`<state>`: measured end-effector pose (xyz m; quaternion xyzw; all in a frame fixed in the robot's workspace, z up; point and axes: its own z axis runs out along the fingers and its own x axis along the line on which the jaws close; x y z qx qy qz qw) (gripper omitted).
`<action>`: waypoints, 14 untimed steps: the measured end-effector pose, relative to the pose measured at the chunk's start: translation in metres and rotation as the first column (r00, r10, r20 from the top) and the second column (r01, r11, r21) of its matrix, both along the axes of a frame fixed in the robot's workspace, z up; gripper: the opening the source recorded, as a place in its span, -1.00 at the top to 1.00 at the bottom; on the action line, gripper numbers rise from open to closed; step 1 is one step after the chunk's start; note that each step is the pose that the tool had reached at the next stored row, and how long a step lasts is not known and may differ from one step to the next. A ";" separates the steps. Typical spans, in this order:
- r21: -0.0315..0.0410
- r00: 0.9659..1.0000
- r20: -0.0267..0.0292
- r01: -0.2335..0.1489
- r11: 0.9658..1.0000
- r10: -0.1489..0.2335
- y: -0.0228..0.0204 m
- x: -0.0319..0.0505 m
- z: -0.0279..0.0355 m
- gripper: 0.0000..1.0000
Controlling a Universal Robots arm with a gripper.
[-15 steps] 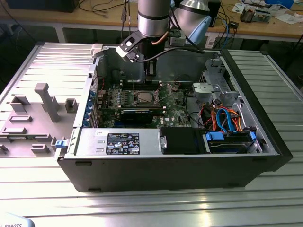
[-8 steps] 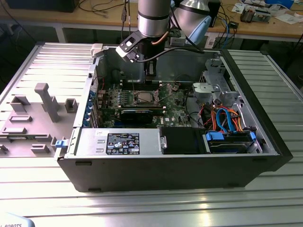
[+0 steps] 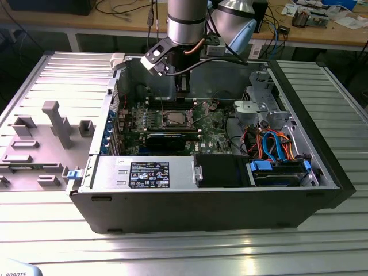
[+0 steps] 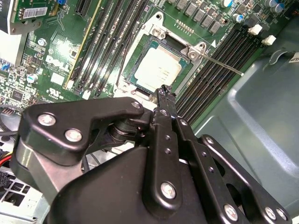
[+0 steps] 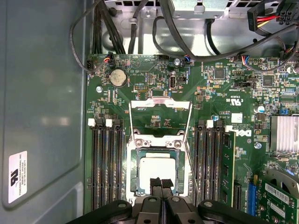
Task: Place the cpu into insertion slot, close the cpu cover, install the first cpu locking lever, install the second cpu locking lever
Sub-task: 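Close the cpu cover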
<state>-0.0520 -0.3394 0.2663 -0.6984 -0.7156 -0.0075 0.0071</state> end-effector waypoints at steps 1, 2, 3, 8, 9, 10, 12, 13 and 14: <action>0.000 1.000 0.000 0.000 1.000 0.000 0.0000 0.0000 0.0000 0.79; 0.000 1.000 0.000 0.000 1.000 0.000 0.0000 0.0001 0.0000 0.79; 0.000 1.000 0.000 0.000 1.000 0.000 0.0000 0.0007 0.0000 0.79; 0.000 1.000 -0.001 0.000 1.000 0.000 0.0000 0.0206 -0.0001 0.79; 0.000 1.000 -0.001 0.000 1.000 0.000 0.0000 0.0231 -0.0002 0.79; 0.000 1.000 -0.001 0.000 1.000 0.000 0.0000 0.0263 -0.0005 0.79; 0.000 1.000 -0.001 0.000 1.000 0.000 0.0000 0.0273 -0.0009 0.79; 0.000 1.000 -0.001 0.000 1.000 0.000 0.0000 0.0275 -0.0010 0.79; 0.000 1.000 -0.001 0.000 1.000 0.000 0.0000 0.0275 -0.0010 0.79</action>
